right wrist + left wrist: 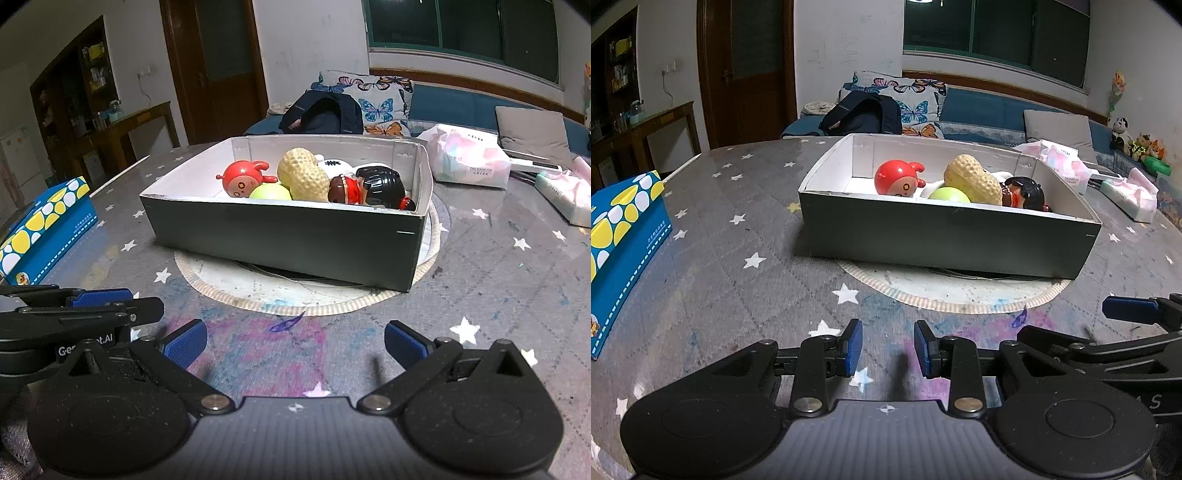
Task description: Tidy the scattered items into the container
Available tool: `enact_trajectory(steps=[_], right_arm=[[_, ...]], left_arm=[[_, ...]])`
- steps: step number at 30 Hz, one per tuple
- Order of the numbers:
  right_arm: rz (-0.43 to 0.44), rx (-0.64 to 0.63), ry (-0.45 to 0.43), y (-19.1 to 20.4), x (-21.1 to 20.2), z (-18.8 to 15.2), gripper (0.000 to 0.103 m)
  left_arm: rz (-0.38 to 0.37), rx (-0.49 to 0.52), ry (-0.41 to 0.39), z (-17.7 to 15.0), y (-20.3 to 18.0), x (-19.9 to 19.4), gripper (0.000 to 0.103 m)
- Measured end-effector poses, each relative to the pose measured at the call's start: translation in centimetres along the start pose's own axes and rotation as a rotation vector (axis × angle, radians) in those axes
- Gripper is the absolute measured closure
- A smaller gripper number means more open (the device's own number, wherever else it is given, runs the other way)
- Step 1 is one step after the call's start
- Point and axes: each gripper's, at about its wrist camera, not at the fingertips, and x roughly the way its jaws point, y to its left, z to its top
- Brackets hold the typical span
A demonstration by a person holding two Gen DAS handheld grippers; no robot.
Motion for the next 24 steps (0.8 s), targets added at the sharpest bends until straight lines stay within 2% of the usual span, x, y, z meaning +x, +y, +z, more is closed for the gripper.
enact_trajectory(steps=[24], right_arm=[[-0.006, 0.023, 0.036, -0.4, 1.5, 0.7, 0.000]], left_arm=[[0.015, 0.010, 0.010, 1.2, 0.0, 1.2, 0.070]])
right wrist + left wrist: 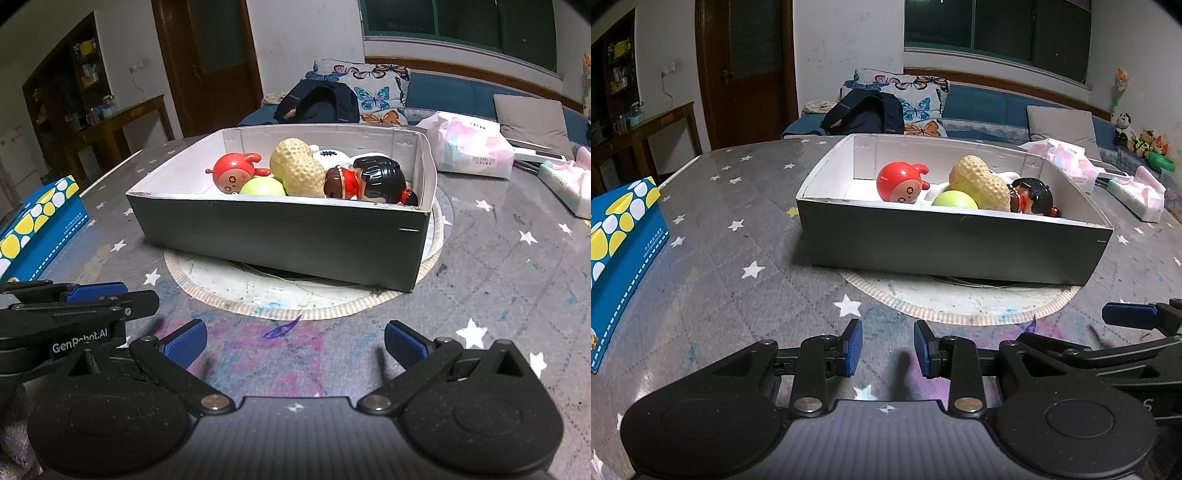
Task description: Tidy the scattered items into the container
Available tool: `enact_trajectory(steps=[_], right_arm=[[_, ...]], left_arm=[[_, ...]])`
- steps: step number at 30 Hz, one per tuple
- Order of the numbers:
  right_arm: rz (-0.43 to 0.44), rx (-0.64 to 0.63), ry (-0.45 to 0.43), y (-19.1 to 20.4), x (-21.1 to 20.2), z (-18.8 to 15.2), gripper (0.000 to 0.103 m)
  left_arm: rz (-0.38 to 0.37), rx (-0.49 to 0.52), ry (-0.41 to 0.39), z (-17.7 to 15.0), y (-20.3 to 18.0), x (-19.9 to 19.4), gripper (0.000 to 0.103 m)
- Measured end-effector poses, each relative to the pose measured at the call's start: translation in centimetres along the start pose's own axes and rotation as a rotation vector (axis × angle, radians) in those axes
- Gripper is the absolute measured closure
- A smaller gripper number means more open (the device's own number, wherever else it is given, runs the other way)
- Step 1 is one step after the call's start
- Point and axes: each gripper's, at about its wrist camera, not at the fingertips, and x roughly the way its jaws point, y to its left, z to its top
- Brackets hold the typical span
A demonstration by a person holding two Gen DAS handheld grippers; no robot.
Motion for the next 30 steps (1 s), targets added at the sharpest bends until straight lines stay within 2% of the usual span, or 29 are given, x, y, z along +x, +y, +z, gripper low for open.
enact_trajectory(steps=[30], right_arm=[[-0.017, 0.029, 0.021, -0.3, 2.3, 2.0, 0.000]], left_arm=[[0.051, 0.038, -0.007, 1.9, 0.0, 1.9, 0.070]])
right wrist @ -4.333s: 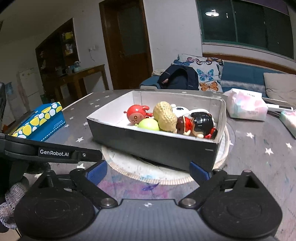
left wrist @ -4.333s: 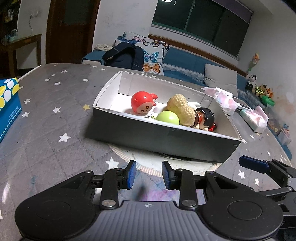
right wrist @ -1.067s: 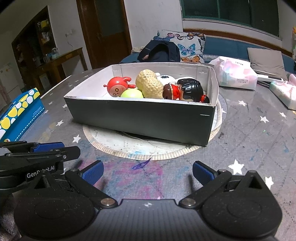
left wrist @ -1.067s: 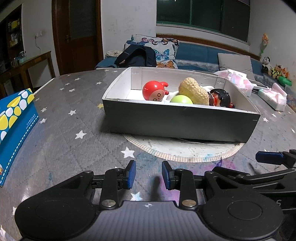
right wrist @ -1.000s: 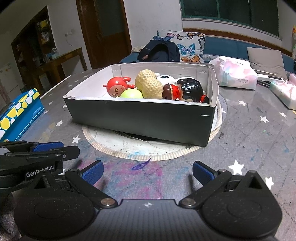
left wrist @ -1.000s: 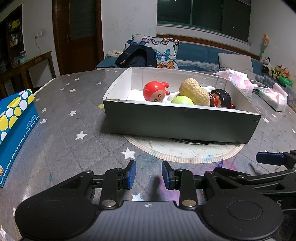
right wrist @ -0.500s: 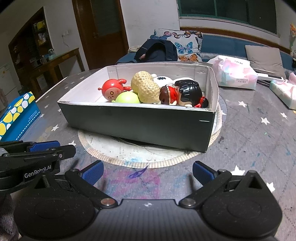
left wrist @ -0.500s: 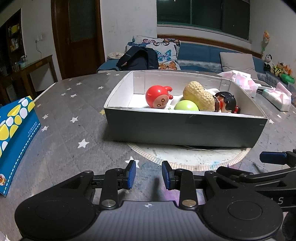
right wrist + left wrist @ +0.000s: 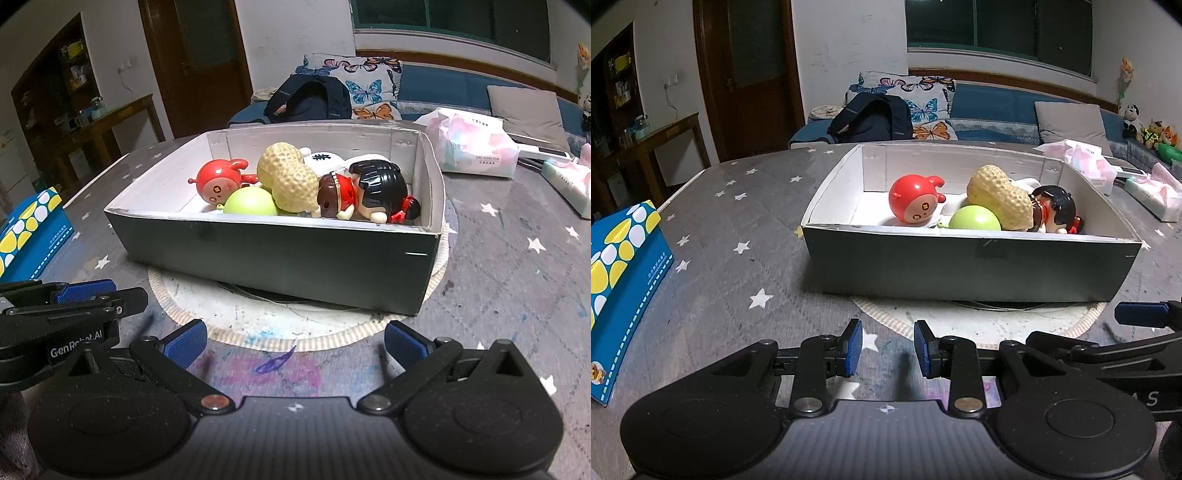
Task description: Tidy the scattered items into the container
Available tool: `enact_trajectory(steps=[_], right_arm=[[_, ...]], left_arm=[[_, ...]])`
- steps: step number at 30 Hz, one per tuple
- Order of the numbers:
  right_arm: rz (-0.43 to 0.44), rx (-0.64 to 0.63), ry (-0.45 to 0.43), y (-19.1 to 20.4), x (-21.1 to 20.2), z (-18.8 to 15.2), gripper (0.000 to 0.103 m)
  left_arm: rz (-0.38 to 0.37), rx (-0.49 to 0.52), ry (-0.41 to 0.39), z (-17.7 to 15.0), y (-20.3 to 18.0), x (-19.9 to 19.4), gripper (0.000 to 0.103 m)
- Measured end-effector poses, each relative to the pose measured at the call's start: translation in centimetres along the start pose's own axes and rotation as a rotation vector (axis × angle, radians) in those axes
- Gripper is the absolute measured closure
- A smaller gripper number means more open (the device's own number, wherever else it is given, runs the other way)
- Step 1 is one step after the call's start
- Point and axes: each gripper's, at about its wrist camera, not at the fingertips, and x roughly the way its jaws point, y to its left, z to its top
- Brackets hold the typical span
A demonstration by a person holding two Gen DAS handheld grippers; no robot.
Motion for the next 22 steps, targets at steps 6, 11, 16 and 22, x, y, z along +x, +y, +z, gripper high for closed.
enact_trajectory(steps=[6, 11, 16, 22], right_arm=[[-0.004, 0.003, 0.007, 0.0, 0.6, 0.2, 0.000], [-0.004, 0.005, 0.011, 0.0, 0.9, 0.4, 0.000], [-0.005, 0.007, 0.013, 0.0, 1.1, 0.6, 0.000], [-0.007, 0.008, 0.012, -0.1, 1.3, 0.8, 0.000]], left_arm=[[0.009, 0.004, -0.001, 0.3, 0.0, 0.5, 0.070], [0.008, 0.008, -0.007, 0.6, -0.1, 0.7, 0.070], [0.002, 0.007, -0.008, 0.8, -0.2, 1.0, 0.070], [0.001, 0.012, -0.027, 1.1, -0.2, 1.1, 0.071]])
